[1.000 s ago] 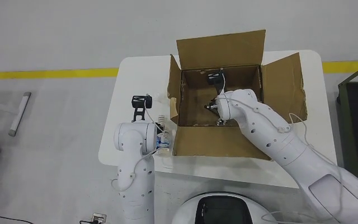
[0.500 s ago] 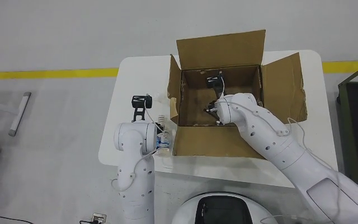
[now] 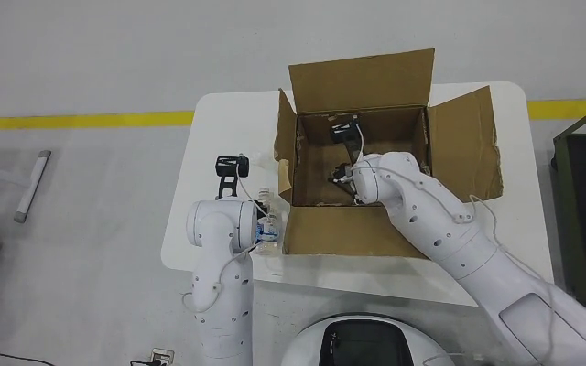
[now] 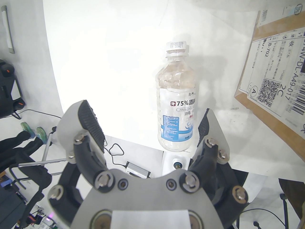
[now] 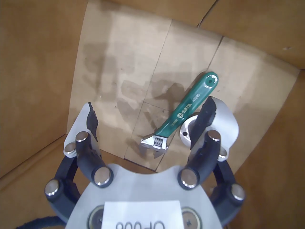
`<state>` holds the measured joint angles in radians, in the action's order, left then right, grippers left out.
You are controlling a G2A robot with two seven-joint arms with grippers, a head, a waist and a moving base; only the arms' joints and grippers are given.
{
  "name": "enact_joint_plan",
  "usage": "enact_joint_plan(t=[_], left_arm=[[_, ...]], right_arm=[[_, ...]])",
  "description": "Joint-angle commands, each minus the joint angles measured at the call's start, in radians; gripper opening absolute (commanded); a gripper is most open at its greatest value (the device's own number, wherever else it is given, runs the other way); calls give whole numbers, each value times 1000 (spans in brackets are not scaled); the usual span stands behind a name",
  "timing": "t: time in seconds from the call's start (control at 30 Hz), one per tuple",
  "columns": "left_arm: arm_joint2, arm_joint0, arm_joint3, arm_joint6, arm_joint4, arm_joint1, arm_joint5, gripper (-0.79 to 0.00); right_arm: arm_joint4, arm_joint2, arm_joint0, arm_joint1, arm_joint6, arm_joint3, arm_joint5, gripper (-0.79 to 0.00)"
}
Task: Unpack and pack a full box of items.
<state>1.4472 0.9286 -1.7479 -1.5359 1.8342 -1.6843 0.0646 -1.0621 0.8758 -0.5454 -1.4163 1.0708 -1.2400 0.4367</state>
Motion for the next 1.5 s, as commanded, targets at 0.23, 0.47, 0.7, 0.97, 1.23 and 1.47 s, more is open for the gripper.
enact_joint_plan(t=[0.23, 0.47, 0.7, 0.97, 1.23, 1.47], left_arm=[[0, 0, 0, 0, 0, 0, 0, 0], [0, 0, 0, 0, 0, 0, 0, 0], [0, 0, 0, 0, 0, 0, 0, 0], [0, 0, 0, 0, 0, 0, 0, 0], [0, 0, 0, 0, 0, 0, 0, 0], [0, 0, 0, 0, 0, 0, 0, 0]], right_arm=[[-38, -6, -5, -9, -6, 26, -18, 0], [5, -4, -8, -23, -13, 46, -59, 0], [77, 11, -1, -36, -5, 63, -95, 0], [89, 28, 14, -45, 3, 66, -51, 0], [57, 28, 29, -52, 60, 55, 2, 0], [32, 25, 27, -56, 115, 68, 21, 0]])
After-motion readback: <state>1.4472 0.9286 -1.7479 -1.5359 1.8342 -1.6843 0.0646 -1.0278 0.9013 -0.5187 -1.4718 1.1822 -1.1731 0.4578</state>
